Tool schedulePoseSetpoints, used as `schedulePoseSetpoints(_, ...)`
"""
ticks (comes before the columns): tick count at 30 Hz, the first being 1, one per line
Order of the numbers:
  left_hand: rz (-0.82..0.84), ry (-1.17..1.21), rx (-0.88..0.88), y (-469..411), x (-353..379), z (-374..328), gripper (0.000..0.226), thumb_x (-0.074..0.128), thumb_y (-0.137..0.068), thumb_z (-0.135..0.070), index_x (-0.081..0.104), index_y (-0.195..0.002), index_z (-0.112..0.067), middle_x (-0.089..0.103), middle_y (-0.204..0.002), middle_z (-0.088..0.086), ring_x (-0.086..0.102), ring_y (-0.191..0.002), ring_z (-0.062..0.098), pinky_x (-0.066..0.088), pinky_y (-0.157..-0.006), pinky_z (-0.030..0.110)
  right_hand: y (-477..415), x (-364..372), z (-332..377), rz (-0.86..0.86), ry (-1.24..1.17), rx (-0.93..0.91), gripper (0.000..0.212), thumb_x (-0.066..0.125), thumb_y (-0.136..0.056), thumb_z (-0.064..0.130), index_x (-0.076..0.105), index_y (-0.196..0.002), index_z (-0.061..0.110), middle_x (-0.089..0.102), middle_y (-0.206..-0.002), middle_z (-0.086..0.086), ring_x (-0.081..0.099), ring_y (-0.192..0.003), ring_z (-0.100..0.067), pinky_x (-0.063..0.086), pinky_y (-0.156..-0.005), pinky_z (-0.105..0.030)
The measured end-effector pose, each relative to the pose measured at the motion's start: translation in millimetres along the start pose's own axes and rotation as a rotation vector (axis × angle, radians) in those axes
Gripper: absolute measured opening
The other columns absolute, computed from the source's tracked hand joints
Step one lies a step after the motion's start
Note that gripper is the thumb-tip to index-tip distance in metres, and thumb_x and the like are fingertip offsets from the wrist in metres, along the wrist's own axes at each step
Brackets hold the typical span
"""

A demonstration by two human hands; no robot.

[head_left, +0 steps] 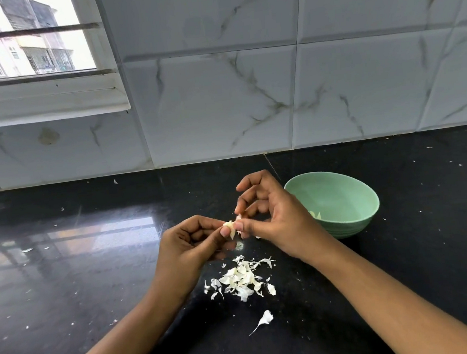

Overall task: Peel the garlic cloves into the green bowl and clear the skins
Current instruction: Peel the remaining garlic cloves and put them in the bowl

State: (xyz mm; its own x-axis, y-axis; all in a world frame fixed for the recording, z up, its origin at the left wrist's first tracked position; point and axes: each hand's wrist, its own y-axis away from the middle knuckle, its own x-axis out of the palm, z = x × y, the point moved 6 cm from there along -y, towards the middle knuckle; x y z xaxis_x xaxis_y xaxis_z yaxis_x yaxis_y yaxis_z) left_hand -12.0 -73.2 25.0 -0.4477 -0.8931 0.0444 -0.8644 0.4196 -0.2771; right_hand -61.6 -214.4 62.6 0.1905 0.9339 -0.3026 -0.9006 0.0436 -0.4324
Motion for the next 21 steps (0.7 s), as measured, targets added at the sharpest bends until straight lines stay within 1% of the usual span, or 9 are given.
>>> schedulePoseSetpoints(3, -0.019, 0.1, -0.137, -3.0, 0.0, 10.1, 0.021, 0.068, -0.07, -0.015, 0.067, -0.089, -0.006, 0.072, -0.072, 0.008, 0.07, -0.061, 0.015, 0.055, -0.055, 0.024, -1.8, -7.0, -11.6, 0.036, 0.027, 0.131, 0.039, 0.072, -0.079, 0.0, 0.049, -0.103, 0.02, 0.063, -0.084, -0.005, 0.064, -0.063, -0.014, 0.057, -0.064, -0.032)
schedulePoseSetpoints(6, -0.017, 0.176, -0.227, -4.0, 1.6, 15.5, 0.024, 0.066, -0.07, -0.015, 0.067, -0.093, -0.008, 0.073, -0.073, 0.006, 0.069, -0.06, 0.012, 0.053, -0.05, 0.019, 2.2, -3.3, -16.1, 0.19, 0.121, 0.196, 0.033, 0.072, -0.081, 0.004, 0.055, -0.106, 0.019, 0.068, -0.088, -0.006, 0.069, -0.071, -0.021, 0.058, -0.068, -0.031)
schedulePoseSetpoints(7, -0.014, 0.186, -0.24, -4.1, 1.8, 16.1, 0.024, 0.066, -0.07, -0.015, 0.067, -0.093, -0.008, 0.073, -0.073, 0.006, 0.069, -0.061, 0.012, 0.052, -0.05, 0.018, 3.5, -1.3, -16.8, 0.24, 0.167, 0.204, 0.034, 0.073, -0.08, 0.006, 0.057, -0.106, 0.022, 0.07, -0.092, -0.003, 0.07, -0.076, -0.019, 0.058, -0.073, -0.031)
schedulePoseSetpoints(9, -0.011, 0.194, -0.252, -4.2, 1.0, 16.5, 0.023, 0.066, -0.07, -0.016, 0.067, -0.092, -0.008, 0.073, -0.074, 0.006, 0.069, -0.062, 0.011, 0.052, -0.05, 0.018, 4.6, 1.0, -17.9, 0.308, 0.271, 0.207, 0.038, 0.077, -0.076, 0.01, 0.06, -0.105, 0.028, 0.068, -0.101, 0.006, 0.068, -0.085, -0.008, 0.056, -0.083, -0.031)
schedulePoseSetpoints(11, -0.006, 0.2, -0.264, -3.9, 0.6, 17.2, 0.022, 0.065, -0.07, -0.015, 0.067, -0.091, -0.009, 0.073, -0.075, 0.006, 0.07, -0.064, 0.011, 0.052, -0.05, 0.018, 3.7, -1.1, -17.3, 0.289, 0.319, 0.198, 0.04, 0.079, -0.074, 0.012, 0.061, -0.105, 0.03, 0.066, -0.105, 0.011, 0.066, -0.09, -0.002, 0.054, -0.087, -0.029)
schedulePoseSetpoints(13, 0.013, 0.209, -0.285, -3.1, 1.8, 18.0, 0.021, 0.065, -0.071, -0.014, 0.068, -0.092, -0.01, 0.073, -0.076, 0.006, 0.07, -0.065, 0.011, 0.052, -0.049, 0.019, 1.8, -4.2, -14.0, 0.224, 0.287, 0.174, 0.039, 0.077, -0.075, 0.009, 0.061, -0.107, 0.025, 0.066, -0.105, 0.01, 0.067, -0.088, -0.002, 0.054, -0.084, -0.025)
schedulePoseSetpoints(15, 0.036, 0.219, -0.306, -1.9, 3.1, 19.1, 0.021, 0.065, -0.072, -0.013, 0.068, -0.092, -0.01, 0.073, -0.078, 0.007, 0.071, -0.067, 0.012, 0.052, -0.047, 0.019, 1.0, -3.1, -8.2, 0.194, 0.271, 0.113, 0.04, 0.075, -0.077, 0.008, 0.06, -0.11, 0.024, 0.066, -0.106, 0.011, 0.067, -0.088, -0.002, 0.052, -0.077, -0.019)
schedulePoseSetpoints(18, 0.068, 0.211, -0.316, -0.6, 5.2, 19.2, 0.023, 0.065, -0.072, -0.012, 0.068, -0.095, -0.008, 0.074, -0.081, 0.008, 0.07, -0.067, 0.012, 0.052, -0.047, 0.02, 1.9, 2.3, 0.0, 0.177, 0.305, 0.006, 0.043, 0.074, -0.078, 0.008, 0.056, -0.11, 0.029, 0.064, -0.102, 0.016, 0.065, -0.089, -0.006, 0.054, -0.067, -0.023)
schedulePoseSetpoints(21, 0.065, 0.204, -0.3, -0.1, 5.7, 18.0, 0.022, 0.065, -0.071, -0.013, 0.069, -0.093, -0.009, 0.073, -0.078, 0.008, 0.069, -0.064, 0.012, 0.051, -0.045, 0.02, 1.7, 0.9, 4.2, 0.1, 0.362, -0.069, 0.043, 0.08, -0.072, 0.011, 0.057, -0.105, 0.026, 0.057, -0.09, 0.011, 0.06, -0.077, -0.01, 0.051, -0.061, -0.021)
